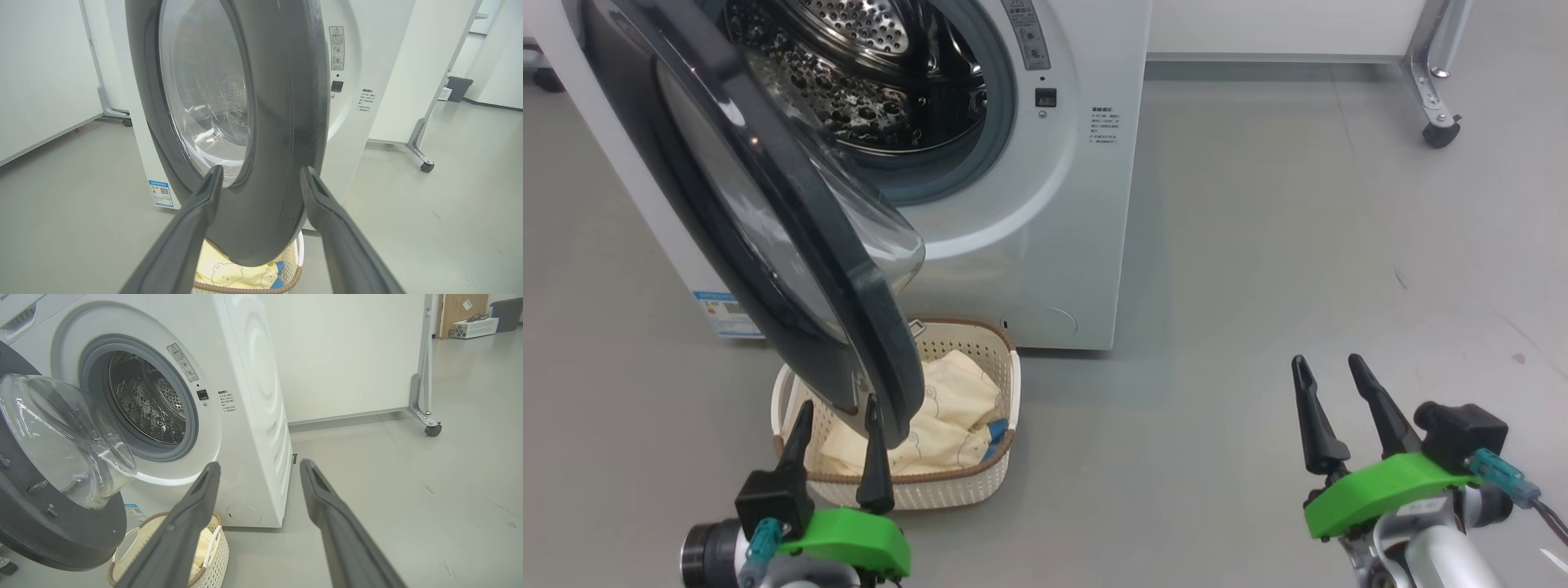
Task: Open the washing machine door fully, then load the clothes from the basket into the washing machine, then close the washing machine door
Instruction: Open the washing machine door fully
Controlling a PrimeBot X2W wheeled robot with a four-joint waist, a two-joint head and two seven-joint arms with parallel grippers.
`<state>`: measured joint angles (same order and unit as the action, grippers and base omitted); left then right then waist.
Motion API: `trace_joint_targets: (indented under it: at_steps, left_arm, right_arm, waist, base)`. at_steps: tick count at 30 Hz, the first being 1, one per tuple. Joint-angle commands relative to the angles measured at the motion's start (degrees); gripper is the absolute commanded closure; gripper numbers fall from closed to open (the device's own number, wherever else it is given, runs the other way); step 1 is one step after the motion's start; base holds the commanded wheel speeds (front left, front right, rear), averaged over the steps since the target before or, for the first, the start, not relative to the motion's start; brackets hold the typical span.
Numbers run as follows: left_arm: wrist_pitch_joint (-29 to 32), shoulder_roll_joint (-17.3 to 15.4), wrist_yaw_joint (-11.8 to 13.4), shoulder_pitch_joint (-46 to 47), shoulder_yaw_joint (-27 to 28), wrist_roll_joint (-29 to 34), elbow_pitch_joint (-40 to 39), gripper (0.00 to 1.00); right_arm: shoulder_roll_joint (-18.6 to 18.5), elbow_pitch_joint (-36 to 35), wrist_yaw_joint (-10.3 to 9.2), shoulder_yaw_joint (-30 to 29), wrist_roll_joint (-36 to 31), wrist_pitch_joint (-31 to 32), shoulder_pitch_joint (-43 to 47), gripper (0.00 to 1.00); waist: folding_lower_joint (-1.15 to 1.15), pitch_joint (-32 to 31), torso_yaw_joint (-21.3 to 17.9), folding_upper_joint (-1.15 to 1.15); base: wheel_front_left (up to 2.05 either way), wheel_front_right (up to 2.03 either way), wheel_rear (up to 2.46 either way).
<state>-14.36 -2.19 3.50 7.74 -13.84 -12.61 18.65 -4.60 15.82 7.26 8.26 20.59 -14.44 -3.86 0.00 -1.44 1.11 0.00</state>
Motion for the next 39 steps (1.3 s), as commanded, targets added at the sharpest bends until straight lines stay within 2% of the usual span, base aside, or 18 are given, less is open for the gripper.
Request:
trace_joint_targets:
  at_steps: [1, 2, 3, 4, 5, 11, 18, 28, 39]
  left_arm:
    - [-0.6, -0.7, -0.2, 1.1, 2.0, 0.3, -1.5, 0.00]
    - [-0.6, -0.7, -0.3, 1.1, 2.0, 0.3, -1.4, 0.00]
    - [-0.6, -0.7, -0.3, 1.0, 1.9, 0.3, -1.4, 0.25]
    - [-0.6, -0.7, -0.4, 1.0, 1.9, 0.2, -1.4, 0.85]
    - [-0.6, -0.7, -0.5, 1.0, 1.9, 0.2, -1.5, 1.00]
    - [-0.6, -0.7, -0.7, 0.9, 2.3, 0.0, -2.6, 1.00]
    - [-0.6, -0.7, -1.1, 1.4, 4.7, -0.3, -7.6, 1.00]
    - [-0.6, -0.8, -3.1, 6.8, 9.0, 3.4, -15.2, 1.00]
    - [-0.6, -0.8, -4.8, 14.7, 7.3, 7.3, -20.3, 1.00]
  right_arm:
    - [0.1, -1.6, 0.23, 1.0, -0.4, -0.6, -1.6, 0.00]
    - [0.1, -1.6, 0.23, 1.0, -0.4, -0.6, -1.6, 0.00]
    - [0.1, -1.5, 0.23, 1.0, -0.4, -0.6, -1.6, 0.00]
    - [0.1, -1.5, 0.23, 1.0, -0.4, -0.6, -1.5, 0.00]
    - [0.2, -1.5, 0.23, 1.0, -0.4, -0.6, -1.5, 0.00]
    - [0.2, -1.5, 0.23, 0.9, -0.4, -0.6, -1.6, 0.00]
    - [0.3, -1.3, 0.23, 0.6, -0.5, -0.6, -1.8, 0.00]
    - [0.5, -1.1, 0.23, 0.4, -0.7, -0.6, -2.0, 0.00]
    - [0.8, -0.5, 0.23, 1.1, -0.5, -0.6, -2.5, 0.00]
  waist:
    - [0.00, 0.0, 0.0, 0.00]
    - [0.00, -0.1, 0.0, 0.00]
    - [0.00, -0.1, 0.0, 0.00]
    - [0.00, -0.1, 0.0, 0.00]
    - [0.00, -0.1, 0.0, 0.00]
    - [0.00, 0.1, 0.0, 0.00]
    - [0.00, 0.4, -0.1, 0.00]
    - [0.00, 0.2, 0.0, 0.00]
    - [0.00, 0.1, -1.1, 0.00]
  base:
    - [0.00, 0.00, 0.00]
    - [0.00, 0.00, 0.00]
    - [0.00, 0.00, 0.00]
    - [0.00, 0.00, 0.00]
    - [0.00, 0.00, 0.00]
    - [0.00, 0.00, 0.00]
    - [0.00, 0.00, 0.00]
    - [0.00, 0.00, 0.00]
    - [0.00, 0.00, 0.00]
